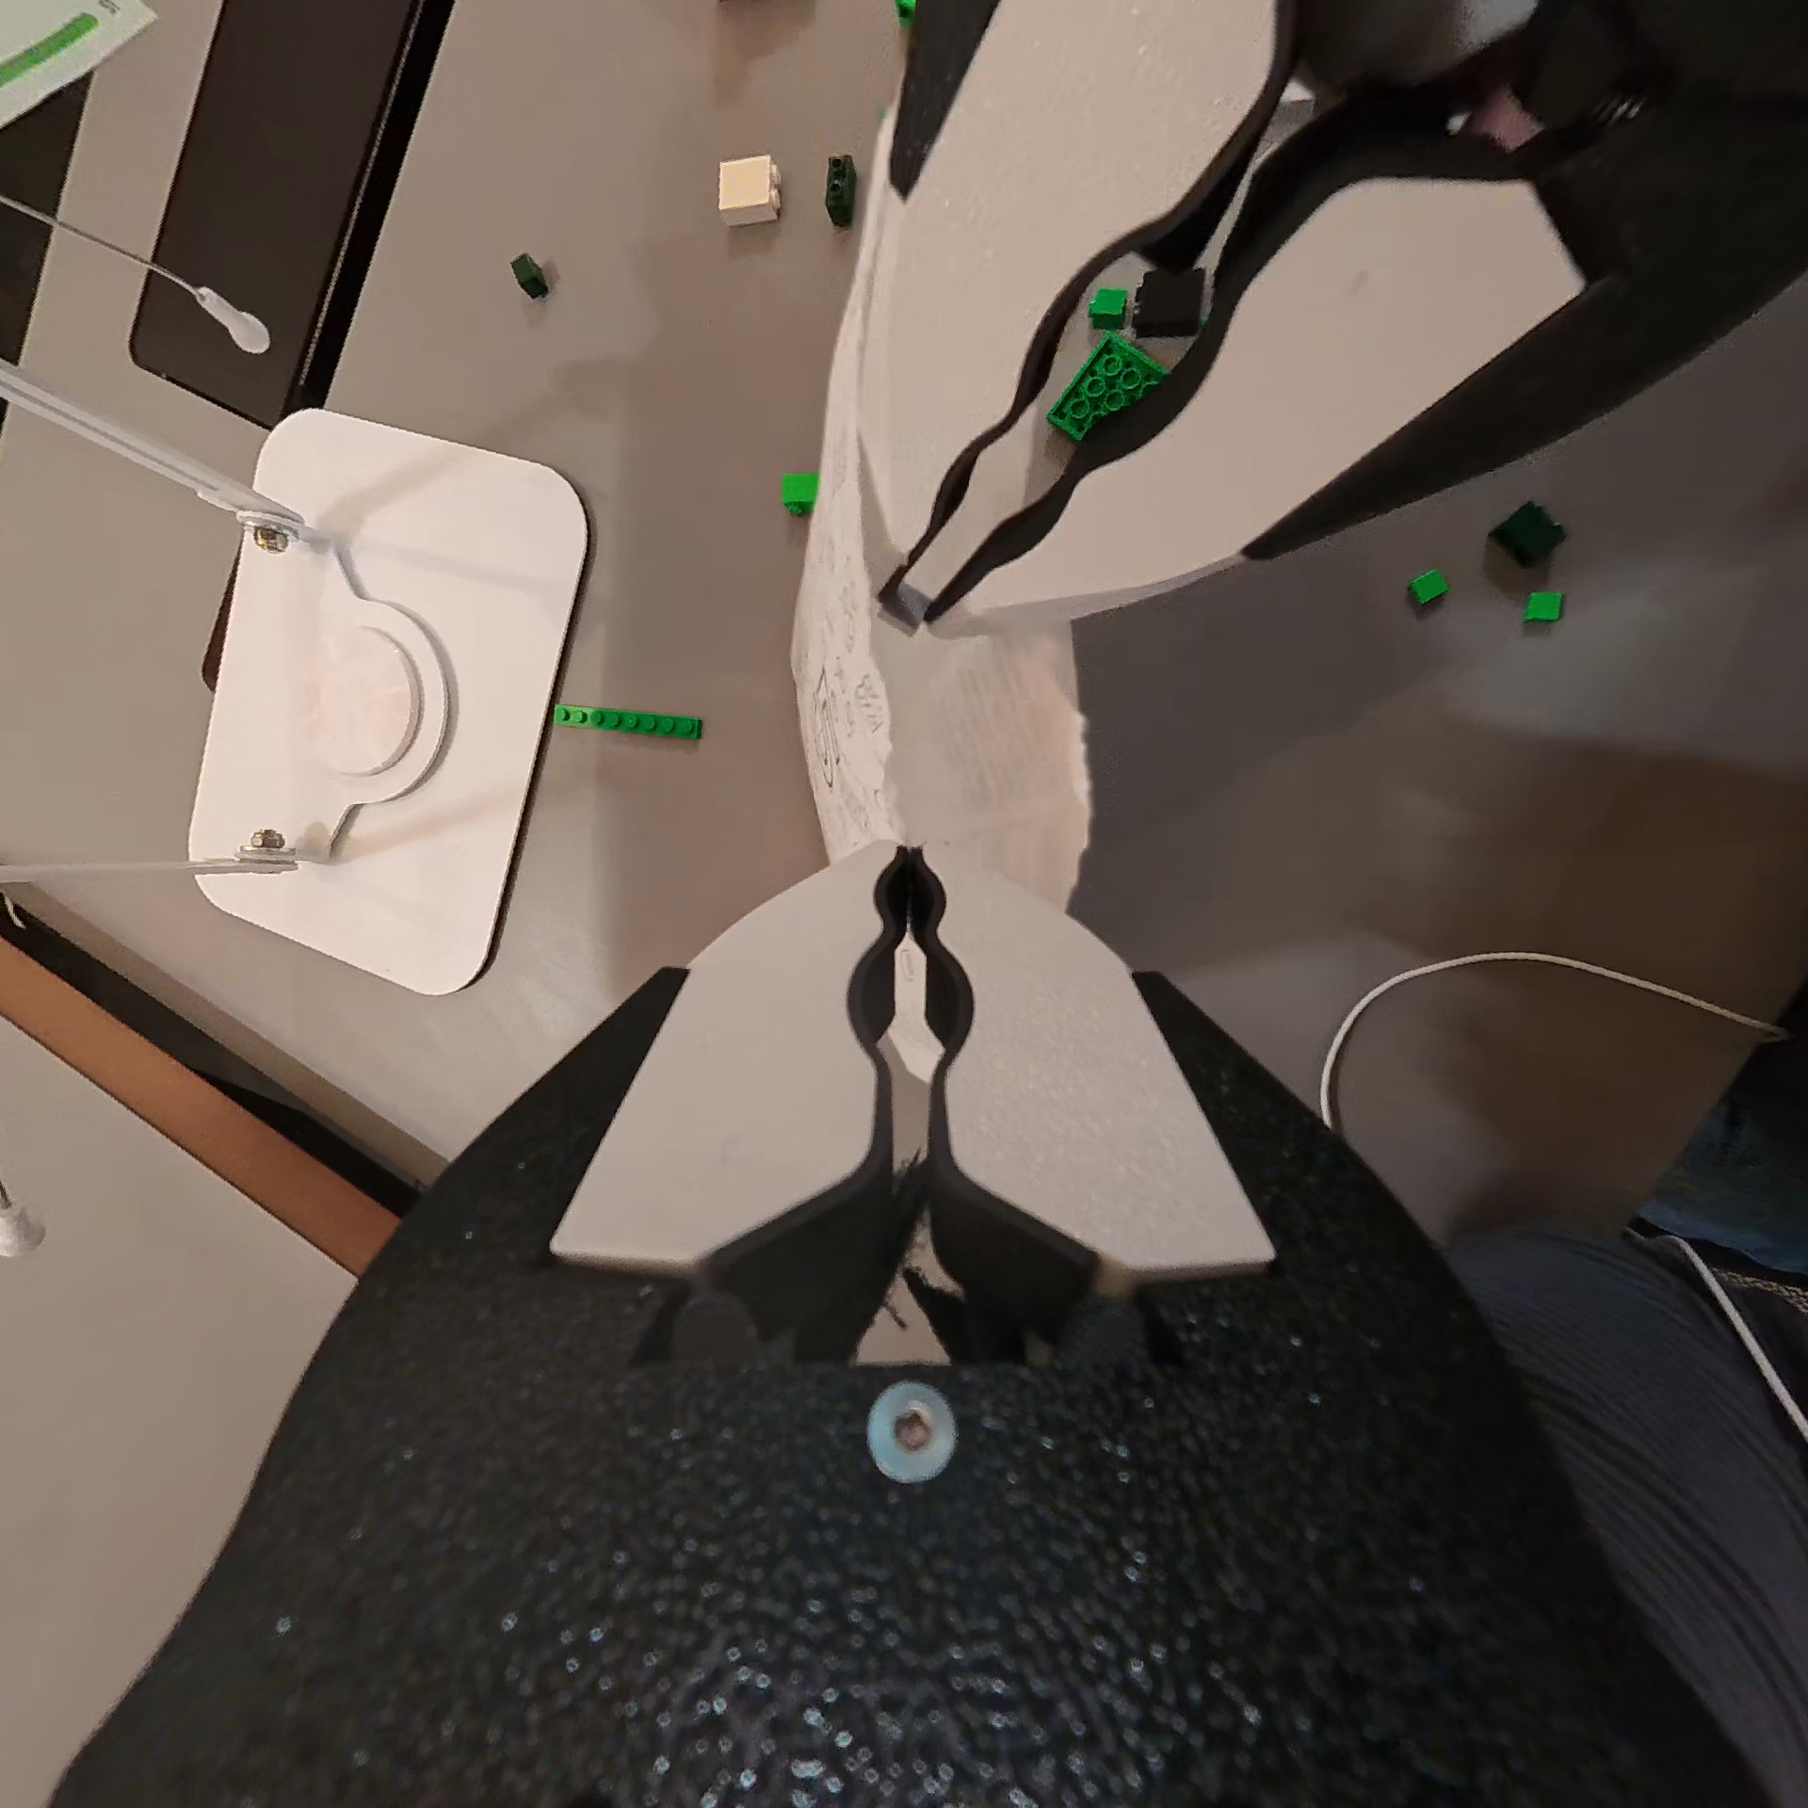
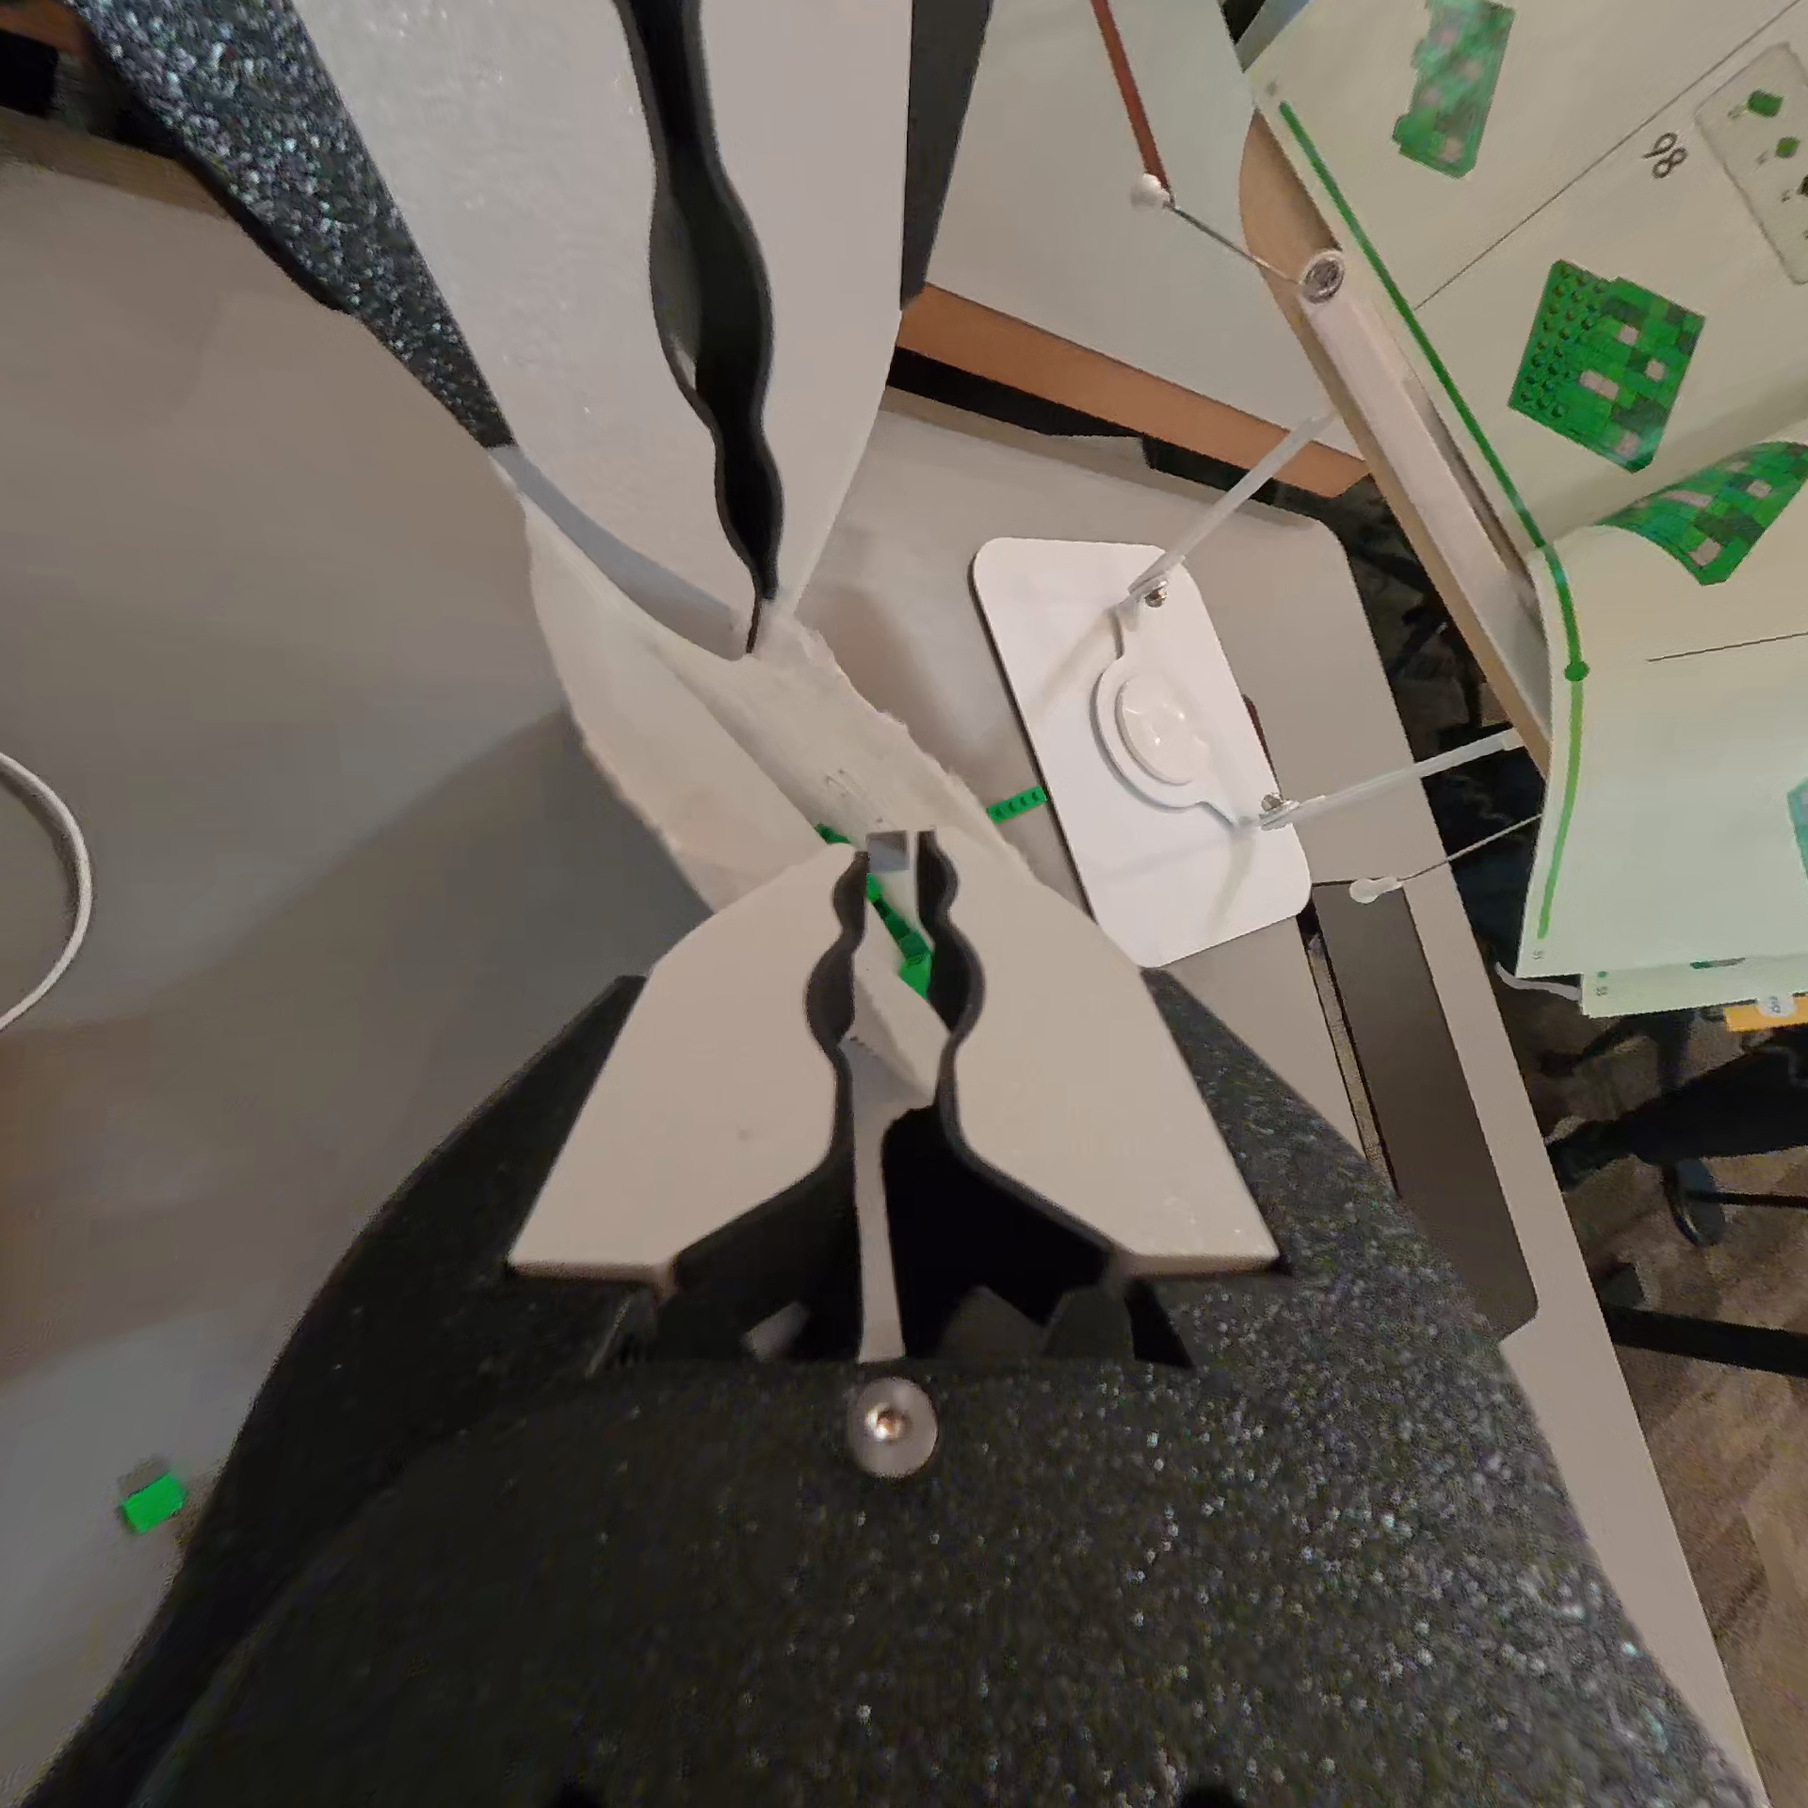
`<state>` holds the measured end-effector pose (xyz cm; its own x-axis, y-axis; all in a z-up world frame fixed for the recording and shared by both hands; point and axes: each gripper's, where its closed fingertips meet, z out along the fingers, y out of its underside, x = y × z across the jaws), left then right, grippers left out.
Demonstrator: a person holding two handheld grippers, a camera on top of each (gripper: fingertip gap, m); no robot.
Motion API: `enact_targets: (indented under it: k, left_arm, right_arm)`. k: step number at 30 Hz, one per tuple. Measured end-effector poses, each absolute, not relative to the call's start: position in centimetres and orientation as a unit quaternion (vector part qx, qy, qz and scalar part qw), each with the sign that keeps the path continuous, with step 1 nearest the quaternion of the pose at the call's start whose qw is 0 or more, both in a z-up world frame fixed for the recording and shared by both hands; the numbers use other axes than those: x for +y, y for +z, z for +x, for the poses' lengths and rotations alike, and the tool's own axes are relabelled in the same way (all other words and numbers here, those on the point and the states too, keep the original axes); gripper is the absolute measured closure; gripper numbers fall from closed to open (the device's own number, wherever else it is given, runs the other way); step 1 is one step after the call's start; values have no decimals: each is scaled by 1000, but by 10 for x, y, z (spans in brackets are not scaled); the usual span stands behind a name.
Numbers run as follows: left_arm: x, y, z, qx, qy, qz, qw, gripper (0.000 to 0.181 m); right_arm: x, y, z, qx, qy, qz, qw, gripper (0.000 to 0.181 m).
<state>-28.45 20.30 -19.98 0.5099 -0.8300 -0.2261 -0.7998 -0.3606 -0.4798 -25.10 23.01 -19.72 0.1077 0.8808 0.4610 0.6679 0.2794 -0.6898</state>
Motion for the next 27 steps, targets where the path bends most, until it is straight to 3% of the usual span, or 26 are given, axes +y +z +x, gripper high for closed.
enact_targets:
  k: [2, 3, 20, 27]
  left_arm:
    - [203, -199, -285, 494, -26, -824, 276, 181]
    - [203, -200, -285, 493, -26, -825, 275, 181]
    - [204, -200, -287, 489, -26, -828, 274, 181]
    - [210, -201, -294, 477, -20, -834, 279, 181]
  right_arm:
    - [232, -196, -251, -653, 111, -589, 463, 150]
    - [232, -198, -250, -655, 110, -592, 457, 149]
    - [229, -199, -249, -655, 117, -597, 448, 149]
    - [199, -182, -230, -646, 223, -576, 448, 151]
